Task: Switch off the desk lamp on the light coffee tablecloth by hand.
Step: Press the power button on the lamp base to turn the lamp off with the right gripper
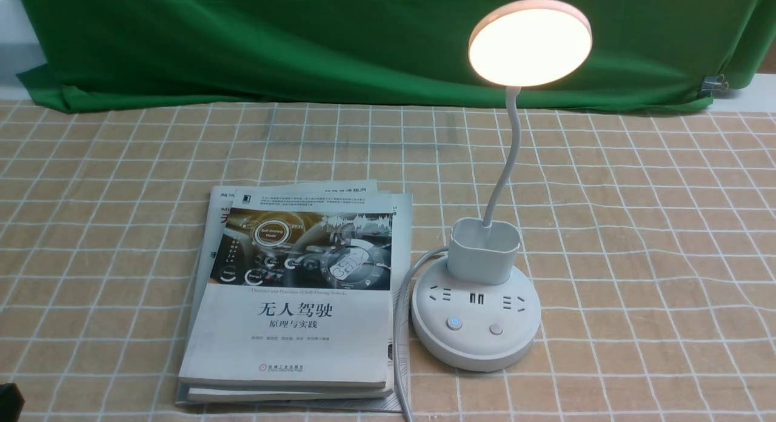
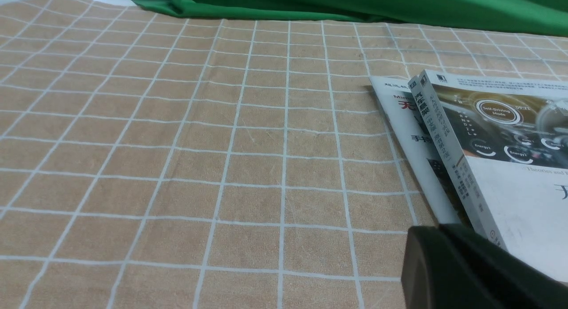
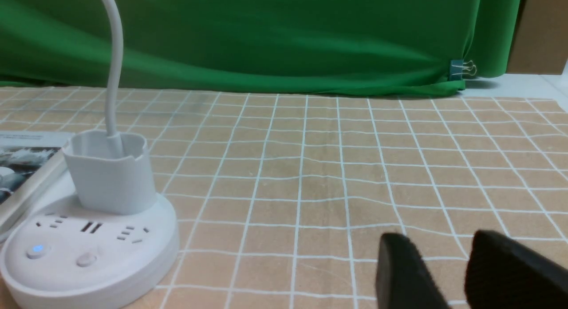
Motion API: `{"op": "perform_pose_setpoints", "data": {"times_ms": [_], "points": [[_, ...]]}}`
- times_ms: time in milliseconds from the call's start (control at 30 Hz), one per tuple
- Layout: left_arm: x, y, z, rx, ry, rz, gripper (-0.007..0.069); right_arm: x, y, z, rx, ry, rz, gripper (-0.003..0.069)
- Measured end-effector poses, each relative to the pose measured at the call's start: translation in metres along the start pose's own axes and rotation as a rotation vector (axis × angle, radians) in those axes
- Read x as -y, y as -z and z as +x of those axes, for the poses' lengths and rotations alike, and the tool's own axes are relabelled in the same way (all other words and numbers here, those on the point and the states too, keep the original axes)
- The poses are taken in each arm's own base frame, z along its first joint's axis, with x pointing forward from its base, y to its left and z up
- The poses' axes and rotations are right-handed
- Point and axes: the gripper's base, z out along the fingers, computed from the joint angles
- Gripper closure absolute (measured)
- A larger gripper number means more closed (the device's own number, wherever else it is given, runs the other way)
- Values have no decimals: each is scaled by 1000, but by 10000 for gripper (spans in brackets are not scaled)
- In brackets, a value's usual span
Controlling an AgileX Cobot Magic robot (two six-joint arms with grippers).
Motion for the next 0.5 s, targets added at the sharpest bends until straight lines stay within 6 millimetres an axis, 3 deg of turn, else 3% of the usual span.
{"op": "perform_pose_setpoints", "data": {"times_ms": [167,333,500], "points": [[0,0,0,0,0,0,620,0,0,-6,62,-147,-9,418],[0,0,0,0,0,0,620,1,3,-22,245,-568,-57,418],[0,0,0,0,0,0,620,2,5,-29,324,-688,-88,429]]}}
